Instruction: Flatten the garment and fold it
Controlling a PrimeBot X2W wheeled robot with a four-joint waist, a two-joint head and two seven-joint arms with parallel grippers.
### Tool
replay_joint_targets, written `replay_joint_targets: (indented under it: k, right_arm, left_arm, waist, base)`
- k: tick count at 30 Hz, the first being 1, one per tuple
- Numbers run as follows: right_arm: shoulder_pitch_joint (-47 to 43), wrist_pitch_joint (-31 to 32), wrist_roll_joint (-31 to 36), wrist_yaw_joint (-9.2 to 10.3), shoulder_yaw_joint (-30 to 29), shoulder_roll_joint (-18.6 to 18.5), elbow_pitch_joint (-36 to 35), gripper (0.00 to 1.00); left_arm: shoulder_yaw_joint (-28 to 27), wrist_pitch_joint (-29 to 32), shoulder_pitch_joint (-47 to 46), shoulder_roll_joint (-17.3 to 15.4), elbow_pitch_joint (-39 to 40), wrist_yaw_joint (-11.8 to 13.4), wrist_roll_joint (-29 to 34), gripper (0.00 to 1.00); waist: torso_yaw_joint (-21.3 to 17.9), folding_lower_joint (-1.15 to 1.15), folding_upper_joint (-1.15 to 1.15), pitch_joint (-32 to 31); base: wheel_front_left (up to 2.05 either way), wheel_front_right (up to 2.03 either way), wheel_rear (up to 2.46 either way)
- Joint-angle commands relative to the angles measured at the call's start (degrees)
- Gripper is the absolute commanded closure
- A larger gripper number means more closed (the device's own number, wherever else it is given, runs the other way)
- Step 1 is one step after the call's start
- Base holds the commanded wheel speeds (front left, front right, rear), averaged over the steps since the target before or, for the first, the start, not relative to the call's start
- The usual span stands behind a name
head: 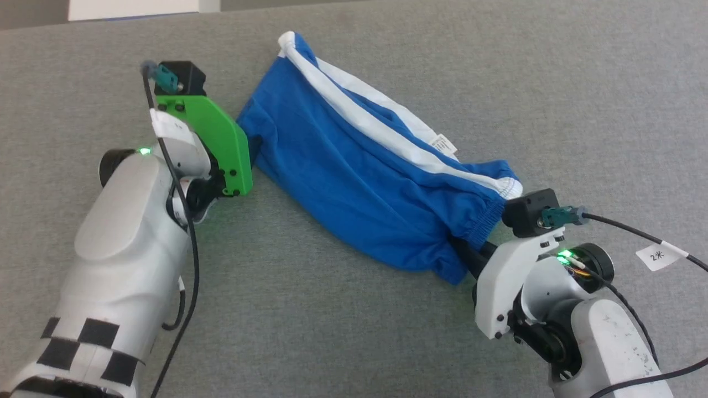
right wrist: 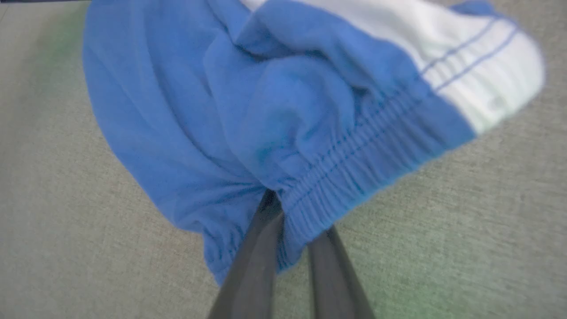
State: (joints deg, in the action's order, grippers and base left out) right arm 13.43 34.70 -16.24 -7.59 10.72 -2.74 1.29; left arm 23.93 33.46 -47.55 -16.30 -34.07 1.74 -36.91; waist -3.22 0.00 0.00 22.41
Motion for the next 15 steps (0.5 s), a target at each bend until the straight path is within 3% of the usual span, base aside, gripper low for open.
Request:
replay_joint_targets:
  k: [1, 2, 3, 4, 9, 15]
  right_arm:
    - [0.66, -0.19, -0.30, 0.10, -0.13, -0.14, 0.17, 1.00]
    - [0.63, -0.28, -0.31, 0.10, -0.22, -0.14, 0.18, 1.00]
    - [0.60, -0.34, -0.29, 0.10, -0.27, -0.14, 0.19, 1.00]
    - [0.55, -0.40, -0.27, 0.10, -0.36, -0.14, 0.24, 1.00]
    - [0.45, -0.36, 0.01, 0.10, -1.19, -0.14, 0.49, 1.00]
    - [-0.65, 1.39, -1.63, 0.10, -2.84, -0.14, 0.85, 1.00]
  left_arm:
    - [0.63, 0.84, -0.26, -0.06, -0.94, -0.43, 0.12, 0.00]
    - [0.80, 1.20, -0.12, 0.03, -1.43, -0.63, -0.07, 0.04]
    - [0.93, 1.48, 0.06, 0.12, -1.83, -0.89, -0.29, 0.64]
    - [0.98, 1.68, 0.35, 0.23, -2.29, -1.16, -0.61, 1.00]
    - [0.43, 1.89, 1.64, 1.10, -3.35, -2.11, -2.66, 1.00]
    - [-3.16, -2.76, 4.42, 1.94, -2.17, -3.56, -6.73, 1.00]
  waist:
    - [-0.82, 0.00, 0.00, 0.91]
    - [-0.80, 0.00, 0.00, 1.02]
    - [-0.78, 0.00, 0.00, 1.07]
    - [-0.73, 0.00, 0.00, 1.06]
    - [0.41, 0.00, 0.00, 0.17]
    - [3.42, 0.00, 0.00, -3.76]
  base:
    - [0.00, 0.00, 0.00]
    - [0.00, 0.00, 0.00]
    - [0.00, 0.00, 0.00]
    - [0.00, 0.00, 0.00]
    - [0.00, 0.00, 0.00]
    - [0.00, 0.00, 0.00]
